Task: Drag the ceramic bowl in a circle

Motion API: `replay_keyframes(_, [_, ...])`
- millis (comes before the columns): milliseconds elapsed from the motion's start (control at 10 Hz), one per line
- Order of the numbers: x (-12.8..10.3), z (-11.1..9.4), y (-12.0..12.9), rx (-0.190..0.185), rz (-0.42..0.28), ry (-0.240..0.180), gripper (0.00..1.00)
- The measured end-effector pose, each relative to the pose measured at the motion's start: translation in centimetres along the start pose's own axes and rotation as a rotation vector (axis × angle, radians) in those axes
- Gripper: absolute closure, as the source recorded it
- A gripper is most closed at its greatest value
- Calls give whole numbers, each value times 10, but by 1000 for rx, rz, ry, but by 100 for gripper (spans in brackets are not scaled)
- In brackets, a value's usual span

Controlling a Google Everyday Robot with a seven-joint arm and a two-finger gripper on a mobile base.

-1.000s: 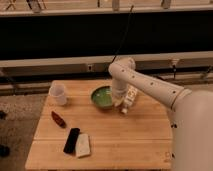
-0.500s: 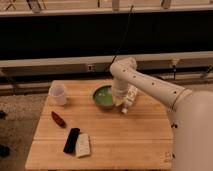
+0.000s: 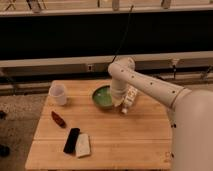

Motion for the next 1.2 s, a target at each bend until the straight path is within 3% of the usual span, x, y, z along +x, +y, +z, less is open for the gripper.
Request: replay_keyframes(1200, [2, -1, -1, -13, 30, 11, 98])
